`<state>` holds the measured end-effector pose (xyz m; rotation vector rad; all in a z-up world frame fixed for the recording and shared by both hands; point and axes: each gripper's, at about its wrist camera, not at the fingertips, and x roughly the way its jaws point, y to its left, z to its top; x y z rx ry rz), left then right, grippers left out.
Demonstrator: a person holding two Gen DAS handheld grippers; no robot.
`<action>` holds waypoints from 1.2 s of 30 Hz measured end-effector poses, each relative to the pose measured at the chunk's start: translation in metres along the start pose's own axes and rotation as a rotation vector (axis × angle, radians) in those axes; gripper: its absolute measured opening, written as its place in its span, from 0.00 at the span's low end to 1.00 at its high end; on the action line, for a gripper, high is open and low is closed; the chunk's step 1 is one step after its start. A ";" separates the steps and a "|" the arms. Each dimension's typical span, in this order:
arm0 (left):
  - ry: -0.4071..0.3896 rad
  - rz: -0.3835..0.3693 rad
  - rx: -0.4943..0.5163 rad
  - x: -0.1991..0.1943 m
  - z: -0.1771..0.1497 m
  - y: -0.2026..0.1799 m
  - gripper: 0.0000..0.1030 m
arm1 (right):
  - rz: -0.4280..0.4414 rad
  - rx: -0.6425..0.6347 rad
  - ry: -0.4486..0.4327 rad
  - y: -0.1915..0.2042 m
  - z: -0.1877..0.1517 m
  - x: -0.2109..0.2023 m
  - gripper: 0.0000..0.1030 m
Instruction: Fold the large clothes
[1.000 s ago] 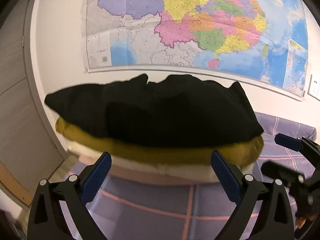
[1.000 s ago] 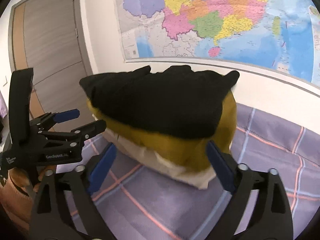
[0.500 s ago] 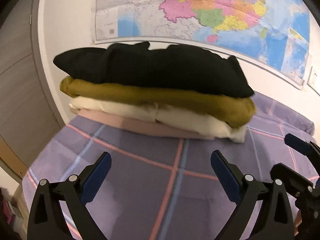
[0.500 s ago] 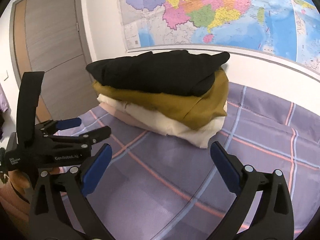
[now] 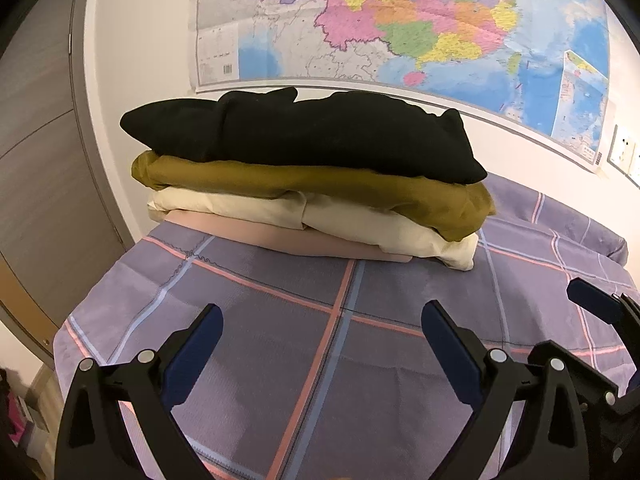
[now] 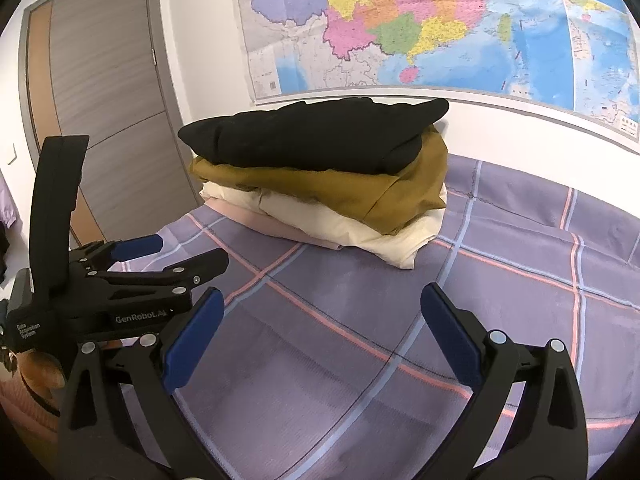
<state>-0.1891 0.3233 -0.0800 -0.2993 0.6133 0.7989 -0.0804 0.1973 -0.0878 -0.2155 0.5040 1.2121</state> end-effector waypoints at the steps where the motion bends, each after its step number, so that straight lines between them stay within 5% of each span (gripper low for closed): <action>1: -0.003 -0.002 0.001 -0.002 -0.001 -0.001 0.93 | -0.001 0.001 -0.001 0.000 -0.001 -0.001 0.94; 36: 0.022 0.013 0.009 -0.011 -0.018 -0.002 0.93 | 0.011 0.026 0.008 0.010 -0.018 -0.013 0.94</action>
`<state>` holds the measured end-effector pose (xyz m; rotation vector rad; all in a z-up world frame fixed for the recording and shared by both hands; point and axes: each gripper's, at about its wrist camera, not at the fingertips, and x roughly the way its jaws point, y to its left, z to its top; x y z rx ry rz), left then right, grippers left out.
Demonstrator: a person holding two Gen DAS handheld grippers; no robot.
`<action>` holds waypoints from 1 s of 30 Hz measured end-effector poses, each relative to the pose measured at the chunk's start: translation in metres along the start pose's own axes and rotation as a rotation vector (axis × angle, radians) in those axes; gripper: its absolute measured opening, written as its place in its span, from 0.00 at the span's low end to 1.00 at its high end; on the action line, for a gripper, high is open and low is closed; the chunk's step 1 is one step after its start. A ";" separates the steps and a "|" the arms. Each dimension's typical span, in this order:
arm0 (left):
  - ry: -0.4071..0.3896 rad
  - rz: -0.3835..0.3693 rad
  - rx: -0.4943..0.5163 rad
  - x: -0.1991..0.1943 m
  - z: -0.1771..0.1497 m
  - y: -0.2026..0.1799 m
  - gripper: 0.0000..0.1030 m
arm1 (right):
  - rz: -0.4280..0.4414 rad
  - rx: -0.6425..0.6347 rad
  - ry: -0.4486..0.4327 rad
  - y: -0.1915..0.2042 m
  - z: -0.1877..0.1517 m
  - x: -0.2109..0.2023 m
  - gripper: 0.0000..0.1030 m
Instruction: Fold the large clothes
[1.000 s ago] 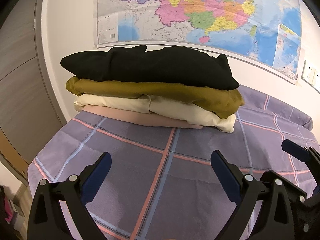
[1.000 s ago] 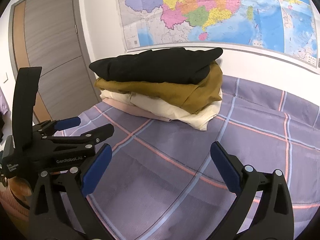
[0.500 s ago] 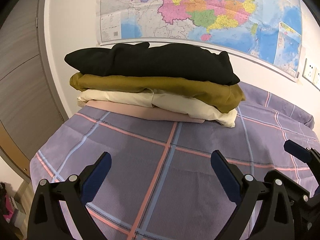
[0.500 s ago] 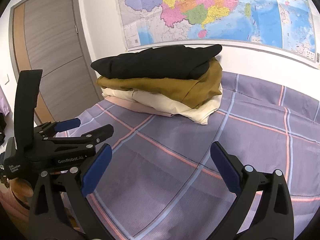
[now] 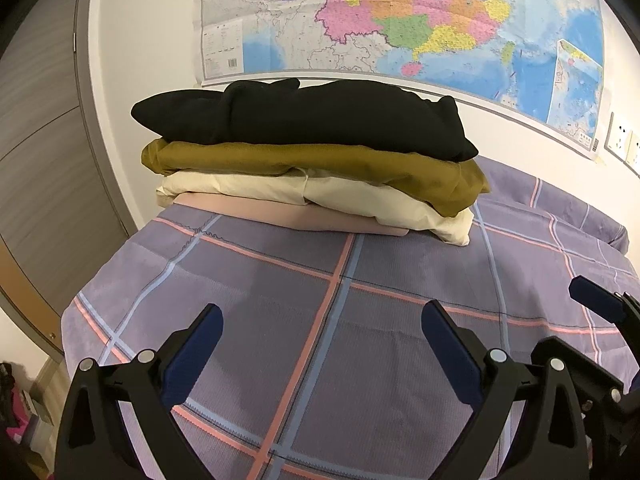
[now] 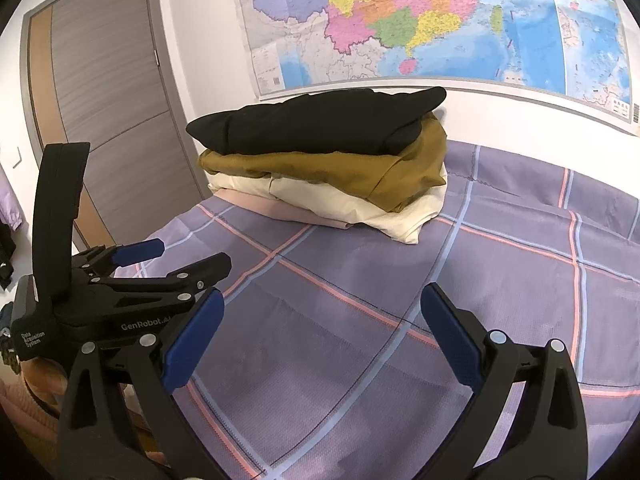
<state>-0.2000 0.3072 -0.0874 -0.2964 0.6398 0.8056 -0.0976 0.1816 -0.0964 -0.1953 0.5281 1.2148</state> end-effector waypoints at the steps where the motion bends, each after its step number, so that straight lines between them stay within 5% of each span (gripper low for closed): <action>1: -0.001 -0.001 0.000 0.000 0.000 0.000 0.93 | -0.004 0.001 -0.002 0.000 0.000 0.000 0.94; 30: 0.002 0.004 0.010 -0.003 -0.003 -0.005 0.93 | 0.010 0.014 -0.005 0.001 -0.003 -0.003 0.94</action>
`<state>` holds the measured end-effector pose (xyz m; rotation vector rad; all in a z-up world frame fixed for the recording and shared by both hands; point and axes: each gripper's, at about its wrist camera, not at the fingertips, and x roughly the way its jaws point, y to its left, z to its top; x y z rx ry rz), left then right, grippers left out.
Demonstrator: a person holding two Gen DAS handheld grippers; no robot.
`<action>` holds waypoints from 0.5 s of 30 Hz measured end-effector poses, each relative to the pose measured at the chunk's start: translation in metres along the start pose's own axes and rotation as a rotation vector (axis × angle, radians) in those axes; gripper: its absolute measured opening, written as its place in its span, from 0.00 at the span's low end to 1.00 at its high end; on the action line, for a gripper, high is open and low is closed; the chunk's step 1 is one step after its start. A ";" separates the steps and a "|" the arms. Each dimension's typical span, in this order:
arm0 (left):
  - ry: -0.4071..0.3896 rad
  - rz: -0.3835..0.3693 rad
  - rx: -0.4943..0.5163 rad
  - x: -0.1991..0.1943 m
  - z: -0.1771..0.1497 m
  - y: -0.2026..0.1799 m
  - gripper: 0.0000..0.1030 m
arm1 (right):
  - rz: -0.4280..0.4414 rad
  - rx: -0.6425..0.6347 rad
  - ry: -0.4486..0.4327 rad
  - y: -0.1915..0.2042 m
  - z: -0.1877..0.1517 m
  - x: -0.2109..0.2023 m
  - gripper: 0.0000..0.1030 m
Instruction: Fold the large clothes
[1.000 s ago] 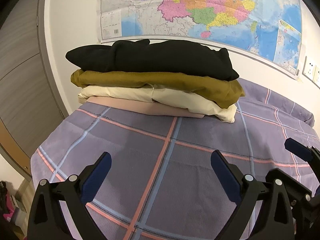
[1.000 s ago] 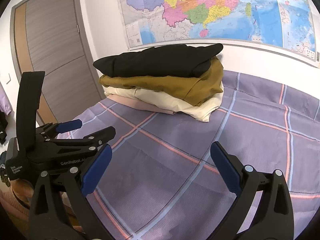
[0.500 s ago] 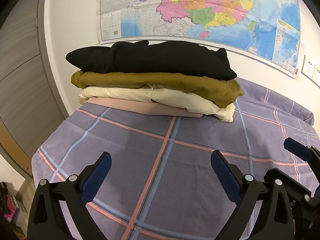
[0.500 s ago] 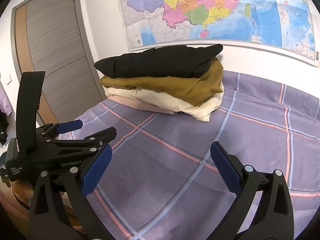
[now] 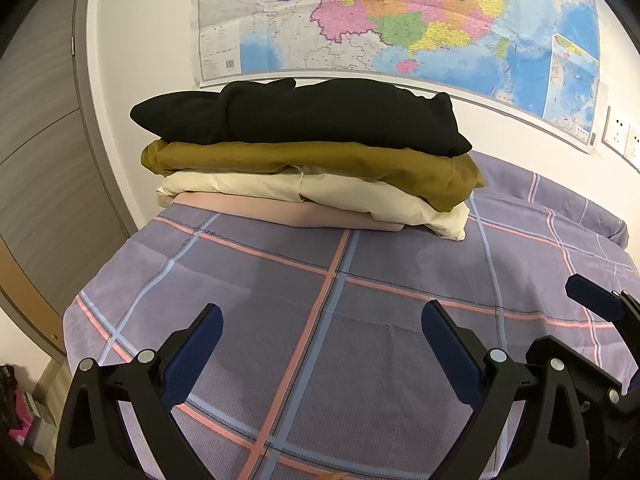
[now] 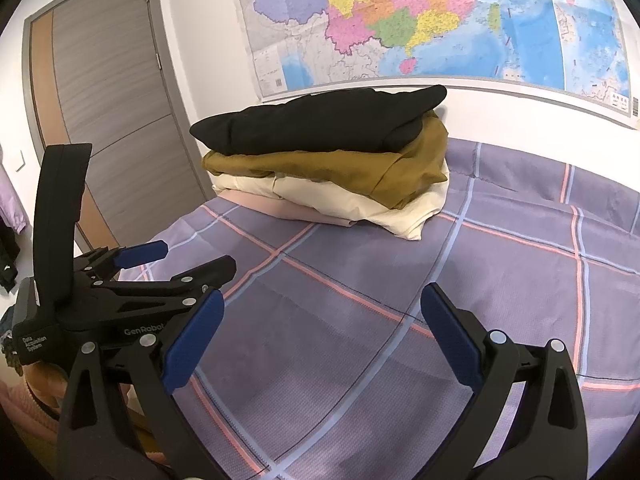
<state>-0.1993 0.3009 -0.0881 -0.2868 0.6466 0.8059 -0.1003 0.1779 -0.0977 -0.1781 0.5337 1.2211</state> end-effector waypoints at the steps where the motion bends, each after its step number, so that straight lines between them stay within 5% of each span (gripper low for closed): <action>1: 0.000 0.000 0.000 0.000 0.000 0.000 0.93 | 0.003 0.002 0.000 0.000 0.000 0.000 0.94; 15: 0.002 -0.001 -0.001 0.000 -0.001 0.000 0.93 | 0.000 0.003 0.002 0.000 -0.001 -0.001 0.94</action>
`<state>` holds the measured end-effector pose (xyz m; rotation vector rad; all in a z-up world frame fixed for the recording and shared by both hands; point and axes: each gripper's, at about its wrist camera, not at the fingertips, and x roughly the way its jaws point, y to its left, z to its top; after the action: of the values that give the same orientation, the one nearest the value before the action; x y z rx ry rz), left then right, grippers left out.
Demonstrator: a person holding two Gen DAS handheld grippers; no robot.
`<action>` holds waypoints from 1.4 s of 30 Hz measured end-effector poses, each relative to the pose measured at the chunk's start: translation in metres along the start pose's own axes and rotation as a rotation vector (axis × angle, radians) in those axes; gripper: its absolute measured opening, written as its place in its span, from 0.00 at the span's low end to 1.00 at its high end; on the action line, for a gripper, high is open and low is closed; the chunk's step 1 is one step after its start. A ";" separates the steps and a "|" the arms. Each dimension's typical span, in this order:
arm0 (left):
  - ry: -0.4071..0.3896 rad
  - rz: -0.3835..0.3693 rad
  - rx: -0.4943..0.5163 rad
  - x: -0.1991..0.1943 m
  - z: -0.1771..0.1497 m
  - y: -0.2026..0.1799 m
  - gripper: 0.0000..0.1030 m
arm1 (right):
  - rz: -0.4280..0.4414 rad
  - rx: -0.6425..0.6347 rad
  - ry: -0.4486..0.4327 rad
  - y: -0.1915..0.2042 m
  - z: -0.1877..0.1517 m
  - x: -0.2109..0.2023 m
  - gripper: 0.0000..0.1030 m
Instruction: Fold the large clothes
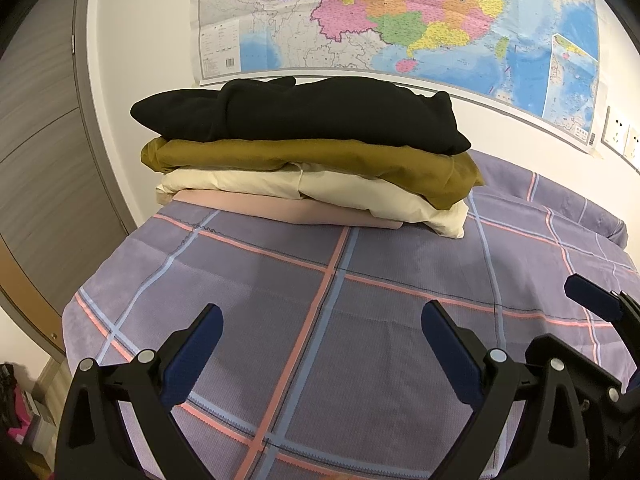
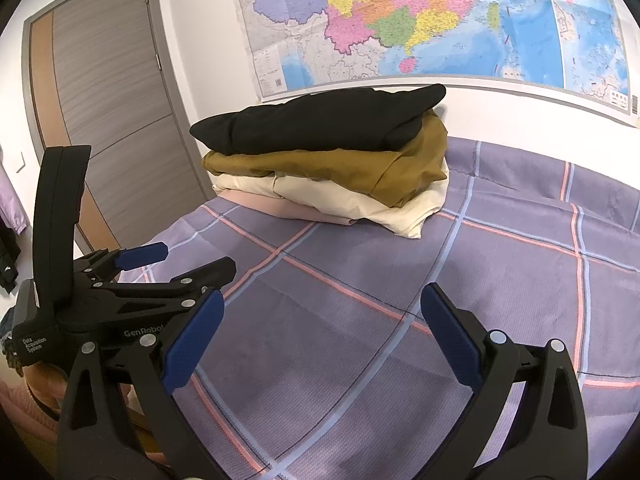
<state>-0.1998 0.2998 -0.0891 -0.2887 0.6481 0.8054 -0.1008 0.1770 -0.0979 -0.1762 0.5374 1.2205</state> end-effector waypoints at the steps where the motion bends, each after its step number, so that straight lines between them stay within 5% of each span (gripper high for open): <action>1: -0.001 -0.001 -0.001 0.000 0.000 0.000 0.93 | 0.000 0.000 0.000 0.000 0.000 0.000 0.94; 26: -0.026 0.002 -0.019 -0.017 -0.013 0.003 0.93 | -0.001 -0.011 -0.026 0.014 -0.006 -0.014 0.94; 35: -0.091 -0.013 -0.030 -0.032 -0.012 0.003 0.93 | -0.002 -0.020 -0.047 0.016 -0.008 -0.024 0.94; 42: -0.042 -0.029 -0.049 -0.029 -0.013 0.000 0.93 | -0.007 -0.009 -0.059 0.013 -0.010 -0.033 0.94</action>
<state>-0.2200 0.2769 -0.0803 -0.3241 0.5841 0.7986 -0.1238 0.1495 -0.0880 -0.1492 0.4800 1.2181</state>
